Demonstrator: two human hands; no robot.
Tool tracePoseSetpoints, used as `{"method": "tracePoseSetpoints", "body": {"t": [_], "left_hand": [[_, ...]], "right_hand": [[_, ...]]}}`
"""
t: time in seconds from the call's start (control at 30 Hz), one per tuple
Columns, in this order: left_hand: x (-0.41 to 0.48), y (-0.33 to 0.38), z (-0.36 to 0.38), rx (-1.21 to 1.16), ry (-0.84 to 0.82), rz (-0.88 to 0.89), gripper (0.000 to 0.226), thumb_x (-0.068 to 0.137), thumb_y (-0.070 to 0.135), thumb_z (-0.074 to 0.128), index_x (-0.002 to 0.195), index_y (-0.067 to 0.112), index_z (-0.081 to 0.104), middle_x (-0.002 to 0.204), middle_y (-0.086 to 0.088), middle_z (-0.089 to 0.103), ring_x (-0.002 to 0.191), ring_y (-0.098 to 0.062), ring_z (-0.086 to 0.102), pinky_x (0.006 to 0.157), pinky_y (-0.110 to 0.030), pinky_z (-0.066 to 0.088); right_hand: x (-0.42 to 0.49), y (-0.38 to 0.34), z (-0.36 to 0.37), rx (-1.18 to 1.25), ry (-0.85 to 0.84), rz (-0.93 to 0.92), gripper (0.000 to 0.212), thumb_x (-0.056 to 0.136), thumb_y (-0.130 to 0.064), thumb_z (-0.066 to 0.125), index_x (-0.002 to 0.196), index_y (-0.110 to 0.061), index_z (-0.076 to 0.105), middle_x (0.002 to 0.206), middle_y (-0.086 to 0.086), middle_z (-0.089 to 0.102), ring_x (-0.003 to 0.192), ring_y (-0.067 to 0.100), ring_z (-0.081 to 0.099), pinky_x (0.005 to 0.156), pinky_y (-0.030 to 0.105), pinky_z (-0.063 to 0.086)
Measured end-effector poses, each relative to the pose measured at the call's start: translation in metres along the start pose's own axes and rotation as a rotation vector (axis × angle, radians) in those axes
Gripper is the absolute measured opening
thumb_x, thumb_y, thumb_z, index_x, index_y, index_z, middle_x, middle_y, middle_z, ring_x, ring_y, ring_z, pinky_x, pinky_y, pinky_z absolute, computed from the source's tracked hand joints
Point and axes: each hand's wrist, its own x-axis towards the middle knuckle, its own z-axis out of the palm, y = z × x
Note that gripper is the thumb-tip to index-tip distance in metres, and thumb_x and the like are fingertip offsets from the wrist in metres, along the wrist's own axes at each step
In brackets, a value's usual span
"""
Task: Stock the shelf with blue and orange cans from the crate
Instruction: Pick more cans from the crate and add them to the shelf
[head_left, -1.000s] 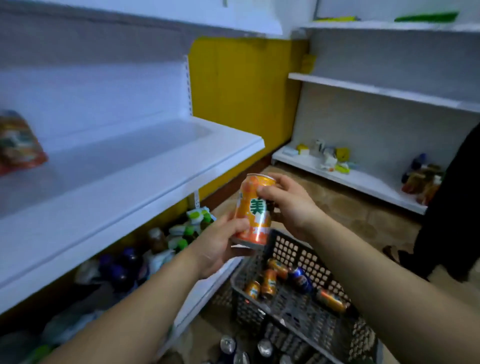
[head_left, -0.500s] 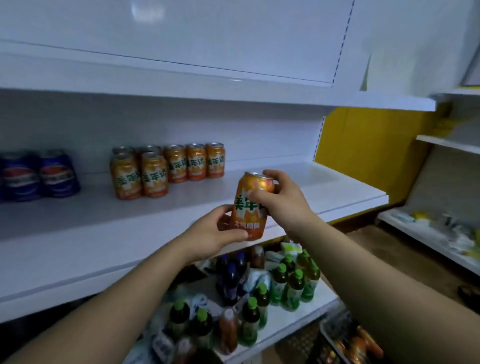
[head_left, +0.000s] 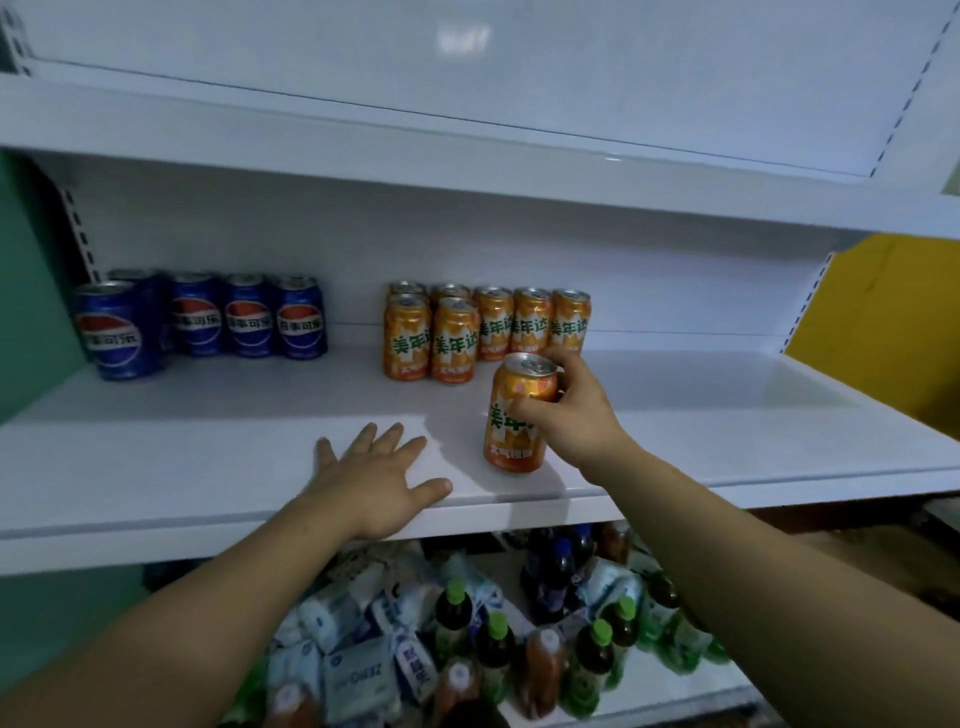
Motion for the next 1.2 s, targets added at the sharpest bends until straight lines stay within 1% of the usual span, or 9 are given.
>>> {"method": "tracePoseSetpoints", "body": {"t": [0.27, 0.33, 0.4, 0.47, 0.63, 0.73, 0.93, 1.07, 1.2], "left_hand": [[0.001, 0.0, 0.007, 0.021, 0.061, 0.01, 0.08, 0.083, 0.079, 0.014, 0.151, 0.039, 0.0, 0.161, 0.009, -0.009, 0.147, -0.016, -0.01, 0.115, -0.056, -0.006], [0.002, 0.0, 0.008, 0.023, 0.067, 0.01, 0.08, 0.083, 0.079, 0.015, 0.151, 0.039, -0.001, 0.16, 0.009, -0.009, 0.147, -0.016, -0.011, 0.116, -0.056, -0.006], [0.002, 0.0, 0.009, 0.017, 0.073, 0.008, 0.08, 0.083, 0.079, 0.016, 0.151, 0.039, 0.0, 0.16, 0.009, -0.009, 0.147, -0.015, -0.011, 0.116, -0.055, -0.006], [0.003, 0.0, 0.009, 0.013, 0.08, 0.007, 0.081, 0.083, 0.079, 0.016, 0.151, 0.039, 0.0, 0.16, 0.009, -0.009, 0.147, -0.014, -0.012, 0.116, -0.055, -0.006], [0.002, 0.001, 0.01, 0.007, 0.094, 0.008, 0.09, 0.073, 0.085, 0.007, 0.15, 0.039, -0.001, 0.16, 0.01, -0.009, 0.147, -0.013, -0.012, 0.116, -0.055, -0.005], [0.001, 0.0, 0.011, 0.004, 0.096, 0.01, 0.105, 0.058, 0.092, -0.005, 0.15, 0.04, -0.002, 0.16, 0.011, -0.01, 0.147, -0.013, -0.012, 0.117, -0.054, -0.004], [0.003, 0.0, 0.011, 0.023, 0.085, 0.01, 0.081, 0.082, 0.08, 0.014, 0.15, 0.039, -0.003, 0.16, 0.011, -0.012, 0.146, -0.013, -0.014, 0.117, -0.055, -0.004], [0.004, -0.001, 0.012, 0.013, 0.072, 0.007, 0.087, 0.074, 0.081, 0.008, 0.15, 0.04, -0.003, 0.16, 0.012, -0.012, 0.146, -0.013, -0.014, 0.117, -0.054, -0.006], [0.006, -0.001, 0.009, -0.039, 0.055, 0.007, 0.082, 0.08, 0.081, 0.016, 0.15, 0.041, -0.001, 0.16, 0.012, -0.01, 0.146, -0.012, -0.013, 0.116, -0.054, -0.007]], "right_hand": [[0.048, 0.013, 0.005, -0.135, -0.111, -0.033, 0.073, 0.085, -0.018, 0.072, 0.144, -0.032, 0.031, 0.135, 0.001, 0.048, 0.119, 0.021, 0.053, 0.097, 0.04, 0.048], [0.061, 0.017, 0.004, -0.189, -0.084, -0.045, 0.072, 0.087, -0.02, 0.07, 0.145, -0.031, 0.03, 0.132, -0.004, 0.048, 0.118, 0.018, 0.052, 0.099, 0.039, 0.047], [0.072, 0.02, 0.004, -0.244, -0.033, -0.075, 0.067, 0.09, -0.021, 0.066, 0.146, -0.025, 0.03, 0.12, -0.006, 0.05, 0.109, 0.014, 0.051, 0.092, 0.031, 0.045], [0.084, 0.025, 0.007, -0.286, 0.025, -0.075, 0.06, 0.091, -0.025, 0.065, 0.143, -0.023, 0.035, 0.123, -0.002, 0.055, 0.109, 0.018, 0.054, 0.087, 0.028, 0.043], [0.116, 0.039, 0.016, -0.401, 0.101, -0.038, 0.068, 0.087, -0.043, 0.063, 0.146, -0.028, 0.033, 0.141, 0.004, 0.046, 0.123, 0.027, 0.051, 0.1, 0.046, 0.047], [0.128, 0.041, 0.02, -0.431, 0.117, -0.04, 0.061, 0.091, -0.036, 0.06, 0.146, -0.026, 0.033, 0.138, 0.005, 0.05, 0.123, 0.027, 0.051, 0.101, 0.046, 0.045], [0.143, 0.051, 0.028, -0.402, 0.16, -0.119, 0.06, 0.093, -0.029, 0.059, 0.146, -0.019, 0.034, 0.14, 0.006, 0.05, 0.126, 0.027, 0.049, 0.104, 0.044, 0.042], [0.146, 0.054, 0.032, -0.371, 0.153, -0.098, 0.057, 0.094, -0.028, 0.055, 0.146, -0.023, 0.032, 0.136, 0.006, 0.054, 0.122, 0.028, 0.052, 0.1, 0.04, 0.043], [0.138, 0.045, 0.025, -0.453, 0.04, 0.017, 0.072, 0.092, -0.038, 0.058, 0.15, -0.024, 0.019, 0.143, 0.008, 0.048, 0.126, 0.033, 0.049, 0.102, 0.045, 0.041]]}}
